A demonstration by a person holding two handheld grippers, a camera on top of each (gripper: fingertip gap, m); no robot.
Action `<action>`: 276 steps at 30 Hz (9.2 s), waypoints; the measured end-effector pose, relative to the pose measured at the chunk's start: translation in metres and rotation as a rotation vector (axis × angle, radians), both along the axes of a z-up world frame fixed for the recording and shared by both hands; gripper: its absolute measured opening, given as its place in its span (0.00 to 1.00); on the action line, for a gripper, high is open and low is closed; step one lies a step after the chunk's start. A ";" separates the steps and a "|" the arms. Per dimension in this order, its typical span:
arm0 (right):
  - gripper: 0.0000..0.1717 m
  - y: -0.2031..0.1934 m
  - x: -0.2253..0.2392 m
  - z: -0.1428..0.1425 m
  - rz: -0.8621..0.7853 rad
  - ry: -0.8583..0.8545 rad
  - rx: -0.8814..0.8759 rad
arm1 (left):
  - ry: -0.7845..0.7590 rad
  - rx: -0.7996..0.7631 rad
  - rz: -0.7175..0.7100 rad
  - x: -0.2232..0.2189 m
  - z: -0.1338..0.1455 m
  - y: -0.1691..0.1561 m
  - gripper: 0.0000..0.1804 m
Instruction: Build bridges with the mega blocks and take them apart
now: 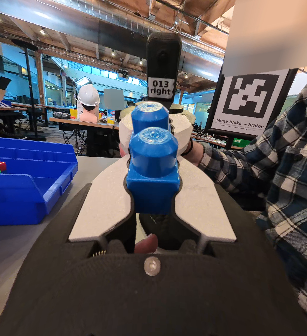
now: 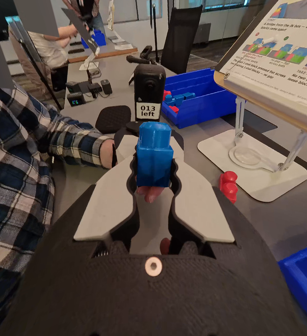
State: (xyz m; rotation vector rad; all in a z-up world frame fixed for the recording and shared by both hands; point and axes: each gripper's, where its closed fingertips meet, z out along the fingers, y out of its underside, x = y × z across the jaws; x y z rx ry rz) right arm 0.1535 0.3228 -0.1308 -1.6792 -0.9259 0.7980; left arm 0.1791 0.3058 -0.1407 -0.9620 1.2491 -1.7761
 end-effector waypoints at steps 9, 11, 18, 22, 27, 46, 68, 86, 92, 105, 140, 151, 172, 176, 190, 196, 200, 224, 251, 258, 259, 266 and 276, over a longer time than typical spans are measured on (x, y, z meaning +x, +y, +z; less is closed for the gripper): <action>0.21 -0.007 0.012 -0.022 0.064 -0.307 -0.095 | 0.099 0.211 0.108 0.009 -0.024 -0.001 0.22; 0.21 -0.007 0.013 -0.021 0.056 -0.327 -0.117 | 0.098 0.228 0.124 0.011 -0.024 -0.001 0.22; 0.21 -0.010 0.015 -0.015 0.044 -0.356 -0.086 | 0.092 0.301 0.182 0.013 -0.018 -0.001 0.22; 0.21 -0.010 0.010 -0.007 0.043 -0.335 -0.041 | 0.054 0.255 0.164 0.011 -0.011 -0.003 0.22; 0.21 -0.011 0.005 0.010 0.061 -0.149 -0.066 | -0.037 0.109 0.058 0.004 0.007 -0.012 0.22; 0.21 -0.022 0.023 0.027 -0.064 -0.101 -0.045 | -0.151 -0.107 -0.077 -0.010 0.034 -0.010 0.22; 0.21 -0.014 0.007 -0.002 -0.042 -0.123 -0.128 | -0.167 -0.180 -0.117 -0.009 0.026 -0.008 0.22; 0.21 -0.001 -0.001 -0.018 -0.086 -0.282 -0.156 | -0.185 -0.251 -0.058 -0.012 0.030 0.008 0.22; 0.21 0.004 -0.005 -0.008 -0.091 -0.178 -0.153 | -0.186 -0.266 -0.060 -0.013 0.029 0.010 0.23; 0.21 0.001 0.032 -0.001 -0.165 -0.122 -0.129 | 0.008 0.122 0.163 -0.004 0.008 0.021 0.23; 0.21 -0.016 0.054 -0.105 -0.064 -0.448 -0.350 | 1.336 0.828 -0.180 -0.033 -0.172 0.035 0.22; 0.21 -0.009 0.055 -0.090 -0.097 -0.133 -0.356 | 0.545 0.347 0.057 0.009 -0.082 0.034 0.22; 0.30 -0.004 0.064 -0.175 -0.136 -0.556 -0.373 | 0.198 0.205 0.172 -0.024 -0.030 0.054 0.22; 0.42 -0.009 0.084 -0.141 -0.208 -0.573 -0.390 | 0.212 0.302 0.264 -0.023 -0.033 0.059 0.22; 0.20 0.036 -0.022 -0.030 -0.240 -0.082 -0.380 | 0.331 0.953 0.805 -0.004 -0.028 0.075 0.22; 0.20 0.027 0.031 -0.025 -0.247 -0.253 -0.351 | 0.349 0.845 0.692 0.002 -0.035 0.072 0.38; 0.20 0.006 0.089 -0.070 -0.186 -0.640 -0.397 | 0.461 0.574 0.390 0.004 -0.069 0.052 0.43; 0.20 -0.009 0.067 -0.152 0.197 -0.848 -0.449 | 0.829 0.566 -0.074 0.032 -0.160 0.012 0.40; 0.20 -0.012 0.043 -0.162 0.061 -0.634 -0.363 | 0.815 0.659 -0.130 0.012 -0.165 0.019 0.41; 0.16 -0.002 0.029 -0.163 0.027 -0.569 -0.339 | 0.857 0.643 -0.160 0.011 -0.170 0.018 0.31; 0.16 -0.002 0.029 -0.163 0.021 -0.571 -0.333 | 0.856 0.643 -0.164 0.011 -0.170 0.018 0.30; 0.12 -0.004 0.028 -0.159 0.010 -0.502 -0.349 | 0.828 0.680 -0.131 0.013 -0.169 0.018 0.30; 0.15 -0.004 0.040 -0.146 -0.026 -0.470 -0.329 | 0.807 0.680 -0.104 0.013 -0.166 0.020 0.29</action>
